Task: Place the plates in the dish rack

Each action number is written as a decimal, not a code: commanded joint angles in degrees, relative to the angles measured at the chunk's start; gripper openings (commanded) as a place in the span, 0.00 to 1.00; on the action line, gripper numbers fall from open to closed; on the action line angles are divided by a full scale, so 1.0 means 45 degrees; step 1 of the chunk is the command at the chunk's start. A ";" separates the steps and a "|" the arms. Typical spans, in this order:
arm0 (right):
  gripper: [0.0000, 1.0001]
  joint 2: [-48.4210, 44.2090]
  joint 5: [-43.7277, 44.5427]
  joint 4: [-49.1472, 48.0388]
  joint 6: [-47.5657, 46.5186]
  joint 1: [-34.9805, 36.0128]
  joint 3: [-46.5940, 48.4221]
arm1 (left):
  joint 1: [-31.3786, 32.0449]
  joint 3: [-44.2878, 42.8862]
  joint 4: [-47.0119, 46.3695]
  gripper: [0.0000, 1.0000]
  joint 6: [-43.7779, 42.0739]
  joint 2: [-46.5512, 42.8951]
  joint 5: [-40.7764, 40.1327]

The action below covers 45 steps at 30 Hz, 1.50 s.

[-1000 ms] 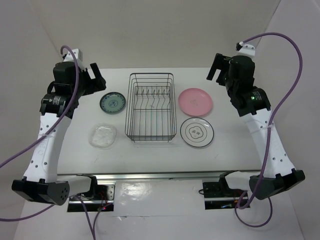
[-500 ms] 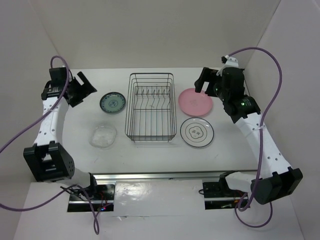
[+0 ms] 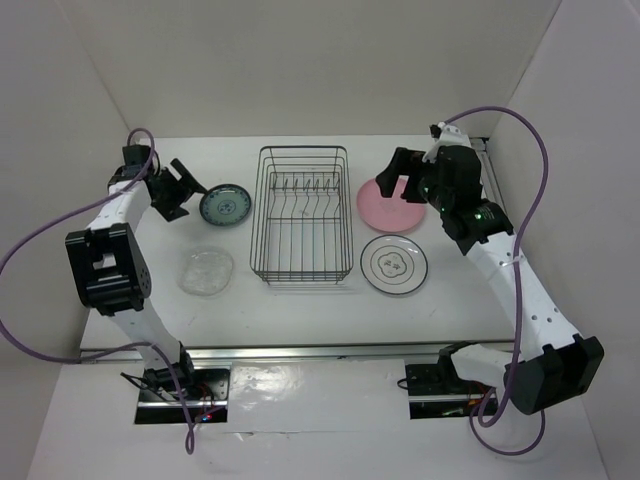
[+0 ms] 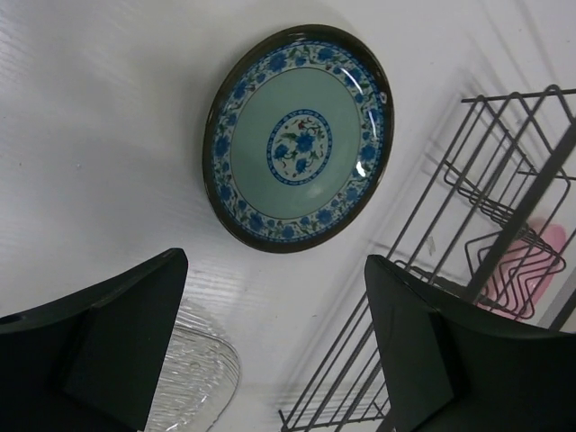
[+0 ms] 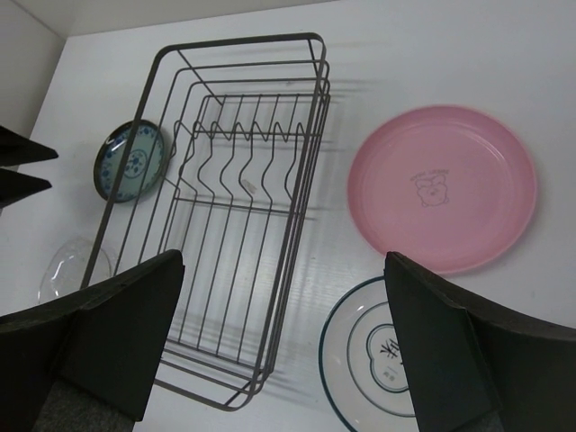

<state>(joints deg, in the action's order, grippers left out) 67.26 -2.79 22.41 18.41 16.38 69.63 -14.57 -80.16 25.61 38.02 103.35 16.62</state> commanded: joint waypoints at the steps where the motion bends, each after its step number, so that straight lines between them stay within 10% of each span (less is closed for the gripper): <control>1: 0.99 -0.0475 -0.0338 -0.0899 -0.0088 0.0188 -0.0101 | -0.0083 -0.0448 -0.0553 0.93 0.0242 0.0412 0.0038; 45: 0.99 -0.0358 -0.1490 -0.1993 -0.0596 0.0305 -0.1214 | -0.0104 -0.0546 -0.1862 0.53 0.0498 0.4005 0.0232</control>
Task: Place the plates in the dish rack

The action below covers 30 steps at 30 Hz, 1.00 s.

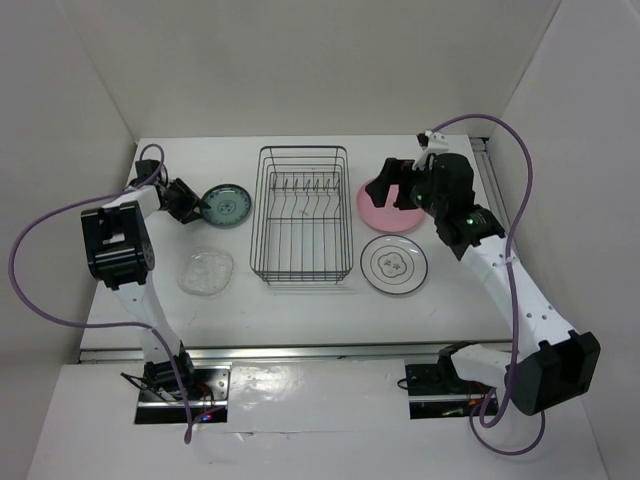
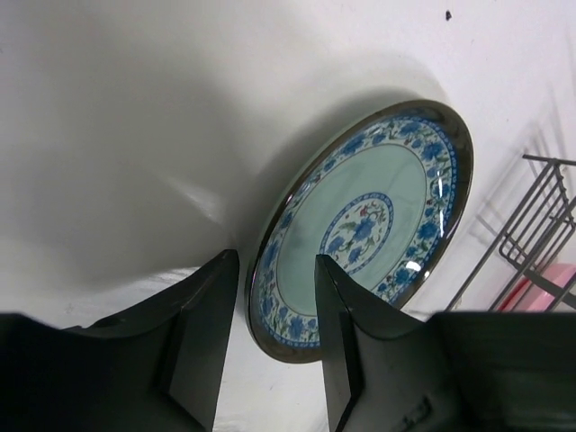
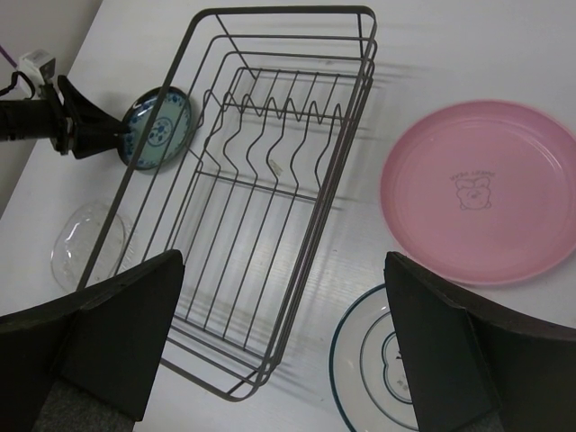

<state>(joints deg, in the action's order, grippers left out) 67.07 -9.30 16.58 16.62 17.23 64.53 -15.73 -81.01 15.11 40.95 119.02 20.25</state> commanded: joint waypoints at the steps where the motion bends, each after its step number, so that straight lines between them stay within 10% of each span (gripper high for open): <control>1: 0.99 -0.0430 -0.0043 -0.0696 -0.0198 0.0115 -0.0083 | 0.0155 -0.0511 0.0682 0.53 -0.0154 0.0523 -0.0903; 6: 0.99 -0.0568 -0.0043 -0.0696 -0.0198 0.0115 -0.0200 | 0.0155 -0.0806 0.1114 0.18 -0.0154 0.0797 -0.1043; 12: 0.99 -0.0685 0.0094 -0.0696 -0.0198 0.0115 -0.0083 | 0.0155 -0.0923 0.1485 0.00 -0.0154 0.0913 -0.1473; 30: 0.99 -0.0413 -0.0803 -0.2666 0.0582 0.0115 -0.0786 | -0.0392 0.0598 0.0317 0.00 -0.0445 -0.6561 -0.2996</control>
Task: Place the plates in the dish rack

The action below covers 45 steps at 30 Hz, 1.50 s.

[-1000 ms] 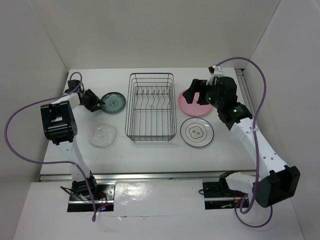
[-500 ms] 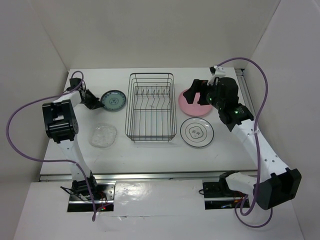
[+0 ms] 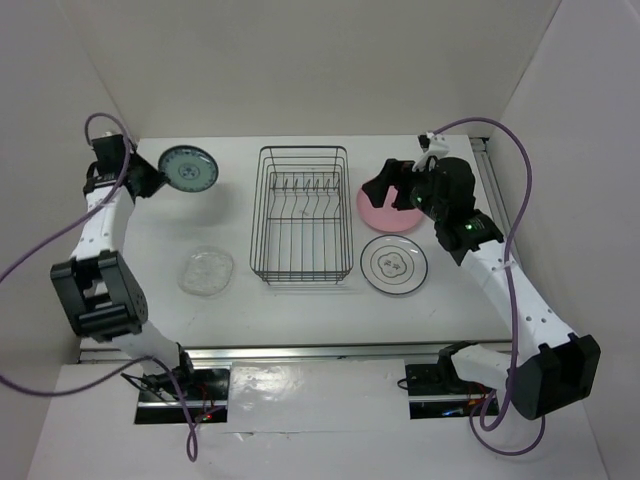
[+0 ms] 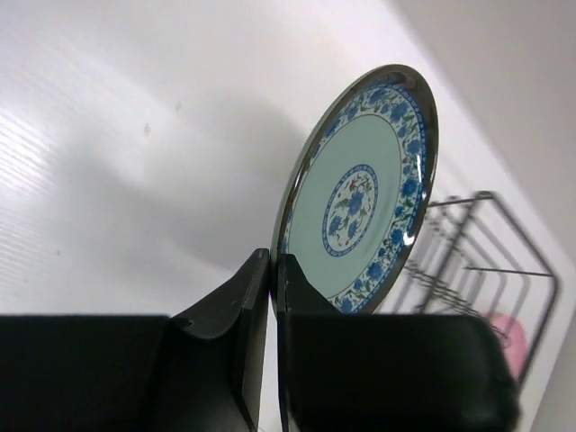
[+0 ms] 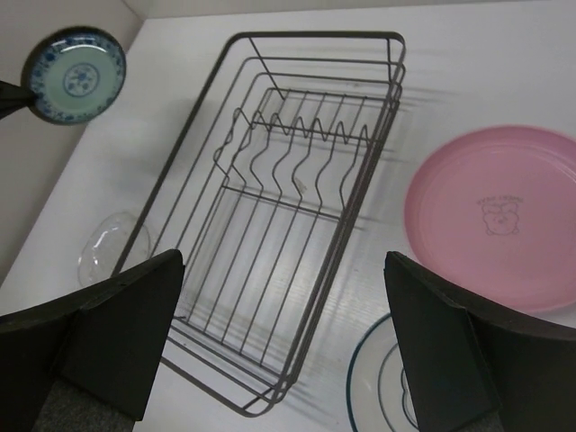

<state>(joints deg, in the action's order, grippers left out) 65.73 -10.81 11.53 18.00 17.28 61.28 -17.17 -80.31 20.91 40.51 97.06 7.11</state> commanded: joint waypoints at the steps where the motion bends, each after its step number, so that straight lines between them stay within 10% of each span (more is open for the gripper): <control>1: 0.99 -0.0116 -0.1146 -0.1798 0.0278 0.0106 -0.0062 | -0.0071 0.0638 -0.1245 0.00 -0.0466 -0.2691 0.0464; 10: 0.99 0.1227 -0.5319 -0.6277 0.0868 0.1353 0.1297 | 0.0510 0.3258 -0.4570 0.00 -0.0856 -0.7269 0.6774; 26: 0.84 0.4121 -0.3008 -0.5708 -0.0191 0.3543 0.3471 | 0.3971 0.3413 -0.3726 0.00 -0.1719 -0.8052 0.5976; 45: 0.00 0.4670 -0.2190 -0.5511 0.0296 0.3659 0.4118 | 0.4108 0.3258 -0.3612 0.00 -0.1561 -0.7798 0.5685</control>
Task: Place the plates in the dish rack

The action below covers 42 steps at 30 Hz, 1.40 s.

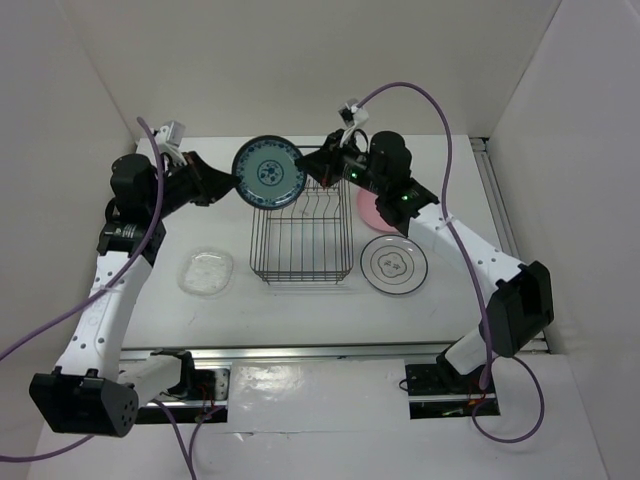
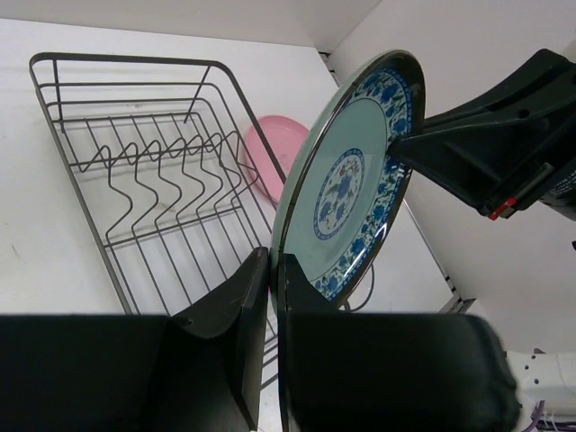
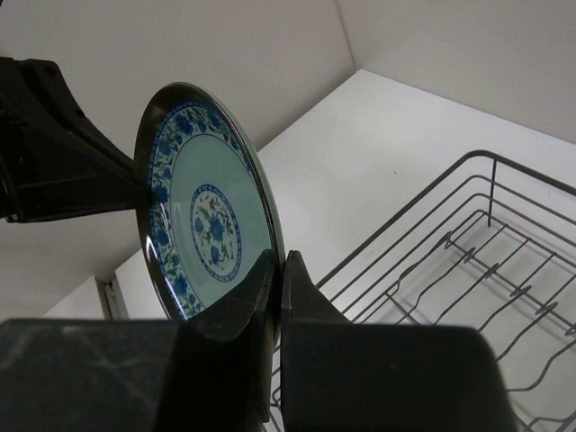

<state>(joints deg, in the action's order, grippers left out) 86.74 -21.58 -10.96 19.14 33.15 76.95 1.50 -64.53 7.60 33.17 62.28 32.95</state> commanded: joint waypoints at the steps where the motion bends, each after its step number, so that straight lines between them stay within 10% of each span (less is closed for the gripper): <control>1: 0.00 0.0002 0.0381 -0.0513 0.0044 0.0134 0.0635 | -0.0040 -0.0249 -0.0479 0.07 0.0071 -0.0071 -0.0192; 4: 0.00 0.0118 0.2185 0.0070 -0.0110 0.0289 0.0926 | -0.0176 -0.0251 -0.0186 0.56 0.0187 -0.0071 -0.0775; 5: 0.00 0.0119 0.3301 0.1001 -0.0266 0.0677 0.1179 | -0.0292 -0.0249 -0.0184 1.00 0.0188 -0.0399 -0.1166; 17: 0.00 0.4119 1.8987 0.6651 0.0296 0.3668 0.7174 | -0.2091 -0.0269 0.3449 1.00 0.1360 -0.0012 -0.6347; 28: 0.00 0.7559 2.0714 1.1690 0.3519 0.4001 1.0808 | -0.2227 -0.0523 0.3683 1.00 0.1125 0.0398 -0.6092; 42: 0.00 0.9941 2.1066 1.2143 0.3912 0.4255 1.2684 | -0.2344 -0.0523 0.3800 1.00 0.1008 0.0398 -0.5487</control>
<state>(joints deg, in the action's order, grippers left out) 130.13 69.91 42.94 34.26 51.75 130.34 -8.43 -64.62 25.56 37.87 64.36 6.81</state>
